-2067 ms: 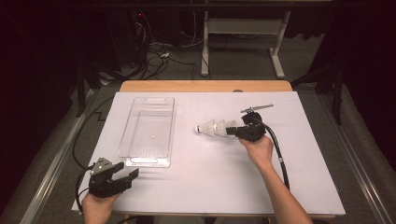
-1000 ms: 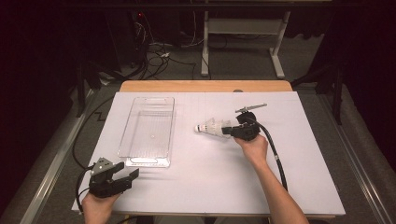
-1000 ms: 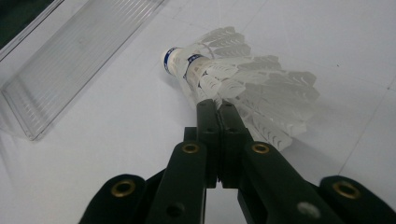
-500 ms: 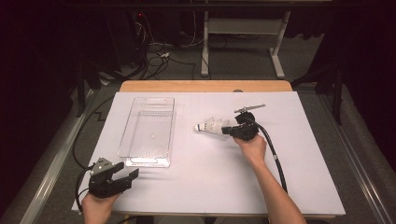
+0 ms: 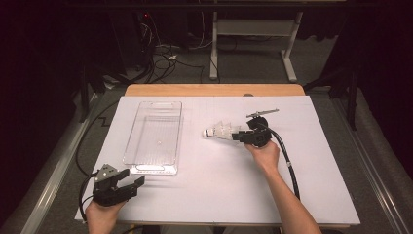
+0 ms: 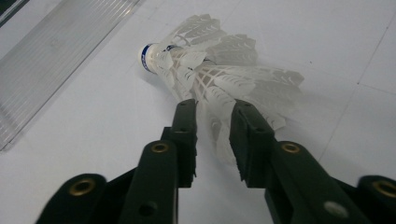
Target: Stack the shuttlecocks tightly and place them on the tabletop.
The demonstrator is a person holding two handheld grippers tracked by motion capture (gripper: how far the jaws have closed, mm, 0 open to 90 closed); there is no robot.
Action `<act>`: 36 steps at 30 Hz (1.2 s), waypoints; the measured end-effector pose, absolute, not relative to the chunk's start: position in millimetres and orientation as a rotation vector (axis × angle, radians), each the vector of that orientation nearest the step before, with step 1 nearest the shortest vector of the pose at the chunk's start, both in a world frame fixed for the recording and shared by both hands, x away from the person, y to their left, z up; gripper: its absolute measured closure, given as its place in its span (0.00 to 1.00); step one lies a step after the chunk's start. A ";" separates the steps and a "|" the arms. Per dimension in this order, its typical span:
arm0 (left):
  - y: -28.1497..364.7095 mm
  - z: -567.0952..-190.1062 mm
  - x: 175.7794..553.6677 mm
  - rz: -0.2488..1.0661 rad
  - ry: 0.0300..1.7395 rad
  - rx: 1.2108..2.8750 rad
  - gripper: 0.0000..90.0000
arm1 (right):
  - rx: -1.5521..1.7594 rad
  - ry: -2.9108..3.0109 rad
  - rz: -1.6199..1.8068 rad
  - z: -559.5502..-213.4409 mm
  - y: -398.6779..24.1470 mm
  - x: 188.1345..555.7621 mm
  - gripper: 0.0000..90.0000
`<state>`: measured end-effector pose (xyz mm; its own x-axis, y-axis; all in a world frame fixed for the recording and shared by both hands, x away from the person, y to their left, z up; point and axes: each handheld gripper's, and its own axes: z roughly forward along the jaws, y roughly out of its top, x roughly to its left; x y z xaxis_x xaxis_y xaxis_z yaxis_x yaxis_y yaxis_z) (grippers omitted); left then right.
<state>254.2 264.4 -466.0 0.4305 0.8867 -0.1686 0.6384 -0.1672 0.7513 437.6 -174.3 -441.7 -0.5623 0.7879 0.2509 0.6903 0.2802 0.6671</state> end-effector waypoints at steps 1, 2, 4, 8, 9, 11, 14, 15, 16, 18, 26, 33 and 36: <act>263.6 -465.9 255.9 0.393 1.293 1.900 0.38 | 1.390 2.400 1.123 -438.9 -174.2 437.9 0.70; 263.6 -465.9 255.9 0.393 1.293 1.900 0.38 | 1.390 2.400 1.123 -438.9 -174.2 437.9 0.70; 262.7 -466.7 256.9 0.388 1.291 1.904 0.38 | 1.382 2.371 1.137 -434.5 -176.1 438.5 0.65; 262.7 -465.9 255.5 0.391 1.287 1.901 0.38 | 1.346 2.332 1.157 -429.8 -174.1 437.6 0.54; 263.3 -465.6 254.9 0.388 1.285 1.903 0.38 | 1.338 2.332 1.150 -430.5 -172.4 437.6 0.53; 263.8 -465.5 253.9 0.392 1.286 1.902 0.38 | 1.332 2.331 1.147 -431.4 -170.9 437.3 0.52; 264.4 -465.2 253.1 0.394 1.285 1.898 0.38 | 1.334 2.343 1.123 -435.4 -165.7 435.9 0.49; 264.0 -465.1 252.8 0.392 1.282 1.896 0.38 | 1.327 2.343 1.114 -435.6 -164.4 434.7 0.49; 263.3 -464.9 252.3 0.393 1.276 1.900 0.38 | 1.328 2.337 1.116 -435.5 -163.2 432.4 0.48; 261.9 -465.1 251.3 0.398 1.263 1.908 0.38 | 1.317 2.336 1.107 -435.1 -161.4 430.3 0.47; 267.2 -464.3 249.0 0.410 1.263 1.902 0.38 | 1.299 2.310 1.070 -441.1 -150.0 428.5 0.43; 264.4 -463.1 247.7 0.411 1.252 1.908 0.38 | 1.301 2.314 1.058 -447.1 -144.4 428.9 0.43; 264.8 -463.2 247.7 0.413 1.251 1.907 0.38 | 1.298 2.310 1.058 -447.5 -143.5 428.9 0.43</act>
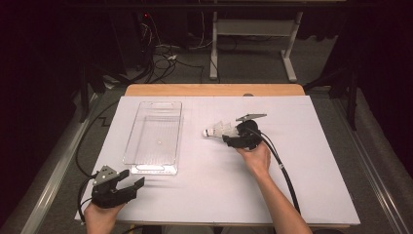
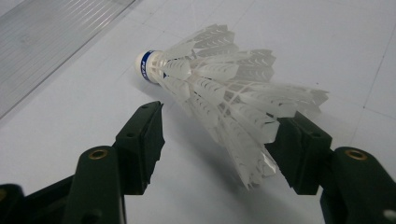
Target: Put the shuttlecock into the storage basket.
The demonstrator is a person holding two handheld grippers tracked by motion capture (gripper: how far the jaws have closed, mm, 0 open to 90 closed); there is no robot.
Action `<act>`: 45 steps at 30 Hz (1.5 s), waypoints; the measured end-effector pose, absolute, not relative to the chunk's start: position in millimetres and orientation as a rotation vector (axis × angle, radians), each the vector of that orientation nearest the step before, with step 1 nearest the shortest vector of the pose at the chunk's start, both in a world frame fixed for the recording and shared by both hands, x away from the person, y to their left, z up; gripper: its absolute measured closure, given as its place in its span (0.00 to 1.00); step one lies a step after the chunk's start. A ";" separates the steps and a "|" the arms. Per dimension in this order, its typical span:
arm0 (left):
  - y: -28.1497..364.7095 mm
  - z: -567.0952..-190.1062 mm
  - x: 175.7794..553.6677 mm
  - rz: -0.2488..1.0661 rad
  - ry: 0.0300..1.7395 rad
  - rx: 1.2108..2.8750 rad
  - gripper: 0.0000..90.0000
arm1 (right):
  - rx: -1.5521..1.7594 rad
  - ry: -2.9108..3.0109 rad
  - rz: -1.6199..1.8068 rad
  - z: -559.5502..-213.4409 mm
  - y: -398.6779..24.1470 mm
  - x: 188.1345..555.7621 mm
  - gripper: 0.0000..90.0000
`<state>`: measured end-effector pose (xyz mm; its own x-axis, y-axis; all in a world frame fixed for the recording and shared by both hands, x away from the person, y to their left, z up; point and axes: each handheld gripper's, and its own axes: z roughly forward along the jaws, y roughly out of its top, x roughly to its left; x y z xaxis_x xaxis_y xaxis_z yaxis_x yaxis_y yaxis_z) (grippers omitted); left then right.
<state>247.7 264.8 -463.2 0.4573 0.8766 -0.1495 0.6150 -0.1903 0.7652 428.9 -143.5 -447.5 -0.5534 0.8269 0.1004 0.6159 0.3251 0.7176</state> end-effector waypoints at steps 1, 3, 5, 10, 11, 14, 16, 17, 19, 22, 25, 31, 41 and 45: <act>265.6 -463.2 247.9 0.411 1.256 1.899 0.38 | 1.296 2.305 1.060 -448.1 -143.3 429.9 0.43; 265.8 -462.9 247.3 0.411 1.253 1.897 0.38 | 1.293 2.303 1.055 -448.1 -142.7 430.1 0.43; 265.5 -462.9 247.1 0.412 1.253 1.897 0.38 | 1.285 2.300 1.055 -447.9 -142.0 430.2 0.43; 265.0 -462.7 246.3 0.406 1.247 1.906 0.38 | 1.256 2.297 1.050 -449.0 -139.5 430.8 0.43; 264.6 -462.9 246.6 0.404 1.248 1.900 0.38 | 1.253 2.294 1.045 -450.5 -138.4 432.4 0.43; 264.2 -462.8 246.5 0.404 1.248 1.898 0.37 | 1.256 2.293 1.052 -451.4 -138.1 433.7 0.43; 263.9 -462.5 245.8 0.404 1.248 1.900 0.38 | 1.257 2.298 1.049 -452.7 -137.6 434.5 0.44; 263.8 -462.2 245.2 0.406 1.248 1.898 0.37 | 1.256 2.303 1.048 -453.6 -137.3 434.9 0.44; 263.8 -462.4 245.8 0.403 1.251 1.896 0.37 | 1.260 2.307 1.044 -455.0 -137.0 435.4 0.45; 263.8 -462.7 246.5 0.402 1.252 1.893 0.38 | 1.263 2.310 1.044 -456.3 -136.5 436.3 0.46; 264.1 -462.5 246.3 0.401 1.252 1.894 0.38 | 1.268 2.312 1.048 -458.1 -135.8 437.7 0.47; 264.0 -462.6 246.5 0.403 1.254 1.893 0.37 | 1.274 2.315 1.051 -459.1 -134.0 438.4 0.51; 265.4 -462.6 248.0 0.394 1.257 1.894 0.37 | 1.292 2.345 1.047 -458.7 -126.2 444.7 0.64; 265.6 -462.7 247.9 0.394 1.258 1.893 0.37 | 1.304 2.361 1.037 -458.6 -125.4 445.2 0.71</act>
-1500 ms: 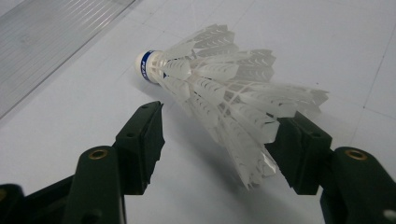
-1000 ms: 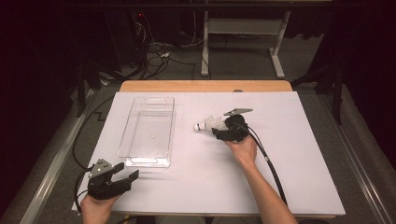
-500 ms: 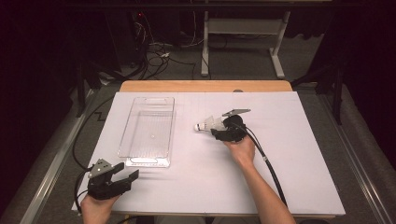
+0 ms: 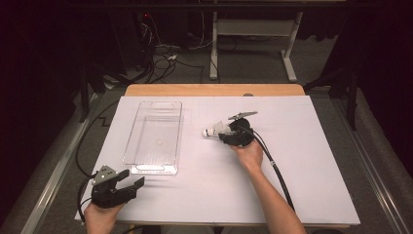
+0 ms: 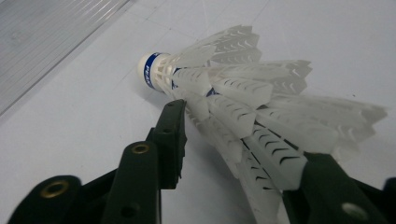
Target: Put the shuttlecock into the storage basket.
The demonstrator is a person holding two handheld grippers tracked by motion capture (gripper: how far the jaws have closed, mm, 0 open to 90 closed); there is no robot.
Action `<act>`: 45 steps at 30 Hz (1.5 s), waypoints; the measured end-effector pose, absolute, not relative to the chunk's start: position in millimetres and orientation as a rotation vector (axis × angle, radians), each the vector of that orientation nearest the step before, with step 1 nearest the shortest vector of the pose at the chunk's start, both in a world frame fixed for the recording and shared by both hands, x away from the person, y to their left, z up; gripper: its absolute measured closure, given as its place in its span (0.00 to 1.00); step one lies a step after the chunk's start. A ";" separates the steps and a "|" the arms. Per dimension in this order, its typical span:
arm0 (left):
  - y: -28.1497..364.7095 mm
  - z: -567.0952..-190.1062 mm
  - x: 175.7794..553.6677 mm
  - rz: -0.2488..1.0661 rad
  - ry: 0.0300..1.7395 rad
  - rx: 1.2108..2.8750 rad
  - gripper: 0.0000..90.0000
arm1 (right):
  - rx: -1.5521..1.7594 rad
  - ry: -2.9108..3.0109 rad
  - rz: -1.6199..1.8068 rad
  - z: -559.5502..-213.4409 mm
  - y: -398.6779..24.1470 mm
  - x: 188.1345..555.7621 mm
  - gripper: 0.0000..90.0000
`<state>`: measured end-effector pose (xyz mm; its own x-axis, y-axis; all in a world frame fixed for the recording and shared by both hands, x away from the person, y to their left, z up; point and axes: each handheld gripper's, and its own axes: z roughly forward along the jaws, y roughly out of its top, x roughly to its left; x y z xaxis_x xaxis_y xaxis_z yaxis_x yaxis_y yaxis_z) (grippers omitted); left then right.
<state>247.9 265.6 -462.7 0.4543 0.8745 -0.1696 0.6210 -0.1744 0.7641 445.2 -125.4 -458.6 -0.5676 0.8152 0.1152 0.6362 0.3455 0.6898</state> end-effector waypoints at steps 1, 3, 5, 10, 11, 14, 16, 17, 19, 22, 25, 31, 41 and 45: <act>265.6 -462.7 248.0 0.392 1.259 1.894 0.37 | 1.305 2.368 1.042 -458.0 -126.5 445.6 0.75; 265.5 -462.6 247.6 0.394 1.257 1.892 0.38 | 1.310 2.373 1.043 -457.7 -126.8 445.3 0.77; 265.4 -462.6 247.4 0.396 1.257 1.891 0.38 | 1.313 2.390 1.050 -457.1 -126.8 444.6 0.82; 264.8 -462.9 248.8 0.401 1.257 1.893 0.37 | 1.301 2.428 1.074 -455.1 -126.9 445.4 0.91; 264.8 -463.0 248.5 0.403 1.259 1.891 0.37 | 1.301 2.428 1.074 -455.1 -126.9 445.4 0.91; 266.2 -463.1 248.8 0.397 1.264 1.889 0.37 | 1.319 2.437 1.087 -456.3 -128.9 446.5 0.93; 266.0 -463.0 248.5 0.398 1.263 1.889 0.37 | 1.320 2.438 1.089 -456.4 -128.6 446.1 0.94; 265.8 -462.6 248.3 0.398 1.261 1.894 0.37 | 1.318 2.445 1.092 -456.4 -128.1 445.7 0.97; 266.4 -462.3 247.9 0.410 1.268 1.887 0.37 | 1.306 2.459 1.086 -455.7 -126.4 444.3 0.98; 268.8 -462.7 247.7 0.406 1.276 1.879 0.37 | 1.300 2.463 1.083 -454.4 -126.5 443.9 0.99; 269.1 -462.7 247.7 0.407 1.276 1.876 0.37 | 1.299 2.459 1.090 -453.5 -127.0 443.1 0.99; 269.7 -462.5 246.5 0.414 1.280 1.871 0.37 | 1.278 2.446 1.124 -446.1 -128.0 439.1 0.99; 271.2 -462.2 245.4 0.415 1.280 1.867 0.38 | 1.283 2.438 1.159 -436.3 -132.0 434.4 0.99; 268.7 -461.5 244.7 0.422 1.269 1.884 0.37 | 1.260 2.449 1.171 -432.4 -131.0 430.0 0.99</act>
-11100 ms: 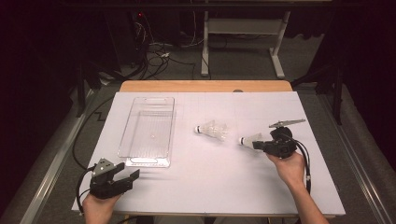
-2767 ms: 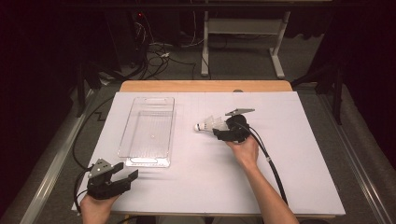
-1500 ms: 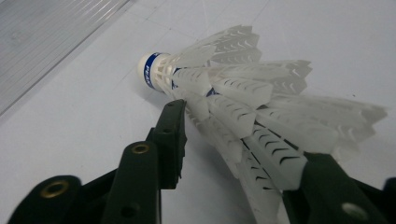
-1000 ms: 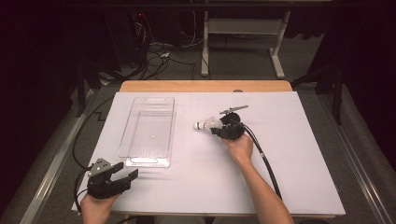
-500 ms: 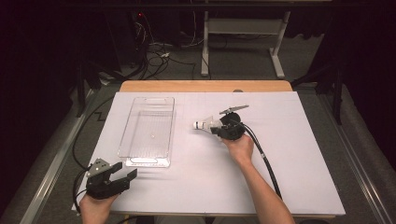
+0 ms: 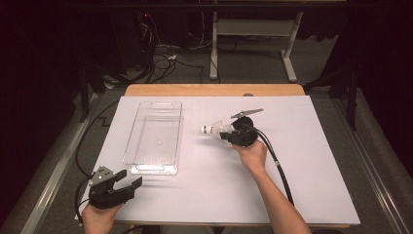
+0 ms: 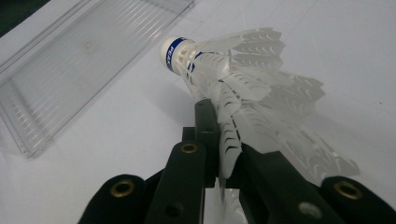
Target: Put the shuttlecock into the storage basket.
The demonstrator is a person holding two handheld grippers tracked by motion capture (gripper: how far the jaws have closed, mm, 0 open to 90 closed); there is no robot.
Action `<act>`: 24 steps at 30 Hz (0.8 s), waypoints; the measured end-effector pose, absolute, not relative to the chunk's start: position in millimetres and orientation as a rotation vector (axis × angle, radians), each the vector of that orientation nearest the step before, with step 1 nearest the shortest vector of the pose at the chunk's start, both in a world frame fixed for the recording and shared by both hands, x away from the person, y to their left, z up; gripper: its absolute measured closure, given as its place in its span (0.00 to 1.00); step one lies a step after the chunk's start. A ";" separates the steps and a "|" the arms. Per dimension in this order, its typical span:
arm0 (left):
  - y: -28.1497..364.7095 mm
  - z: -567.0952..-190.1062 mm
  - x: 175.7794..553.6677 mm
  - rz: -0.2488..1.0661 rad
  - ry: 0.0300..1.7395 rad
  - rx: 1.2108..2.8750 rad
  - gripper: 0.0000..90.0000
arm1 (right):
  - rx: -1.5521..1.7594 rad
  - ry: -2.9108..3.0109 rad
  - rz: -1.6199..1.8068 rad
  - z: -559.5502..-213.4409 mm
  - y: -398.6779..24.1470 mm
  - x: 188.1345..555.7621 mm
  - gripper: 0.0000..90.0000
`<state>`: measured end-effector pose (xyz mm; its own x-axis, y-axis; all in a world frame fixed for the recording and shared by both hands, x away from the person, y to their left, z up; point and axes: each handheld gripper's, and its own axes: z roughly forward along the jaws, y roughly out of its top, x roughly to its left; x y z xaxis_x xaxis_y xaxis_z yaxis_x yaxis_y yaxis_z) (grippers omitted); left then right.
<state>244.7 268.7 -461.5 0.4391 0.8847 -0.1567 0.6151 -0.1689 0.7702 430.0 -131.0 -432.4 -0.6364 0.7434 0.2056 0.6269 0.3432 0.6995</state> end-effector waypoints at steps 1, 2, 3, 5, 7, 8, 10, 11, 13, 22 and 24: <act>268.7 -461.5 244.7 0.422 1.269 1.884 0.37 | 1.260 2.449 1.171 -432.4 -131.0 430.0 0.99; 268.1 -461.1 244.3 0.424 1.268 1.887 0.37 | 1.252 2.450 1.178 -431.5 -130.8 429.2 0.99; 267.9 -461.1 244.2 0.424 1.268 1.886 0.37 | 1.240 2.456 1.184 -429.6 -130.1 427.7 0.99; 267.8 -461.4 244.4 0.421 1.271 1.885 0.37 | 1.241 2.459 1.181 -429.0 -130.0 427.4 0.99; 268.9 -461.6 244.8 0.421 1.274 1.883 0.37 | 1.251 2.462 1.190 -427.9 -132.4 428.6 0.99; 268.9 -461.6 244.8 0.421 1.274 1.883 0.37 | 1.251 2.462 1.190 -427.9 -132.4 428.6 0.99; 269.5 -461.8 245.0 0.418 1.274 1.881 0.37 | 1.259 2.461 1.188 -428.4 -133.8 430.0 0.99; 269.7 -461.9 245.4 0.415 1.276 1.883 0.37 | 1.266 2.460 1.183 -428.7 -134.4 430.6 0.99; 269.5 -462.0 245.2 0.417 1.275 1.884 0.37 | 1.268 2.462 1.182 -428.3 -134.2 430.5 0.99; 269.9 -462.6 245.2 0.414 1.284 1.872 0.37 | 1.256 2.475 1.197 -421.8 -133.8 429.6 0.99; 270.8 -462.3 245.2 0.411 1.282 1.877 0.37 | 1.265 2.474 1.202 -420.6 -135.1 430.5 0.99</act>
